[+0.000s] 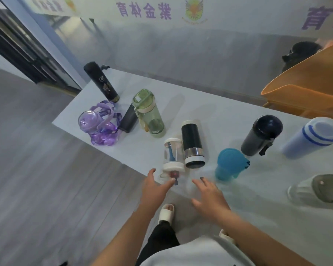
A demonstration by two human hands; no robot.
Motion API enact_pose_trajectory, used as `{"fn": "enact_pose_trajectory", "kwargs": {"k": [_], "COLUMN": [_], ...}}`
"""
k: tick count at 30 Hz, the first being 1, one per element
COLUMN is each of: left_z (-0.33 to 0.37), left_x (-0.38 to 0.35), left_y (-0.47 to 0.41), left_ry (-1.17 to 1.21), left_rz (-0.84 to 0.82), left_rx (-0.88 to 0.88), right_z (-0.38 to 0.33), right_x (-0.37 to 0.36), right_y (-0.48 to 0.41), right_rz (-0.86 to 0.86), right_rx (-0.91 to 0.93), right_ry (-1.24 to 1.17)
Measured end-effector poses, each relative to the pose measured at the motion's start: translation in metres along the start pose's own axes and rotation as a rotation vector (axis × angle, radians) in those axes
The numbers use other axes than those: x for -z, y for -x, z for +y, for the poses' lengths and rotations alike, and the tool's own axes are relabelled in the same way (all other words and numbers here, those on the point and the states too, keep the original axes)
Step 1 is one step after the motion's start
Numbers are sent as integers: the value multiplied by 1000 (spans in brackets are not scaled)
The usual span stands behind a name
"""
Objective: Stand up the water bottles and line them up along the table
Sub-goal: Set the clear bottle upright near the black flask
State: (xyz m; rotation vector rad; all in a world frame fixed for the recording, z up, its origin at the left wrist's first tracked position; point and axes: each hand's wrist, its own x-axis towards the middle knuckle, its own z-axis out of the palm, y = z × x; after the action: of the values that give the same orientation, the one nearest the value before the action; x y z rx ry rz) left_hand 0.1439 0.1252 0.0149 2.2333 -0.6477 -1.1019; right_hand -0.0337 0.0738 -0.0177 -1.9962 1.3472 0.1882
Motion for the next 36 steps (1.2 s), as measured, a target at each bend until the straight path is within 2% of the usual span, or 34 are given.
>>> {"fn": "enact_pose_trajectory", "kwargs": {"k": [3, 6, 14, 21, 27, 31, 36], "left_z": [18, 29, 21, 38, 98, 140, 169], "left_x": [-15, -29, -1, 59, 79, 69, 41], "left_y": [-32, -53, -86, -105, -114, -111, -114], "left_ry": [3, -119, -301, -712, -1233, -1439, -1670], "left_rz": [-87, -89, -164, -229, -411, -473, -619], "left_rx": [30, 36, -107, -409, -646, -710, -659], "right_z": [-4, -12, -34, -47, -52, -51, -46], "right_x": [-9, -18, -43, -51, -54, -52, -51], "right_y": [-12, -18, -22, -27, -29, -27, -23], "right_rz": [43, 60, 76, 111, 153, 146, 132], "right_rx": [-78, -194, -417, -506, -534, -518, -491], "right_ry": [85, 70, 44, -36, -65, -64, -47]}}
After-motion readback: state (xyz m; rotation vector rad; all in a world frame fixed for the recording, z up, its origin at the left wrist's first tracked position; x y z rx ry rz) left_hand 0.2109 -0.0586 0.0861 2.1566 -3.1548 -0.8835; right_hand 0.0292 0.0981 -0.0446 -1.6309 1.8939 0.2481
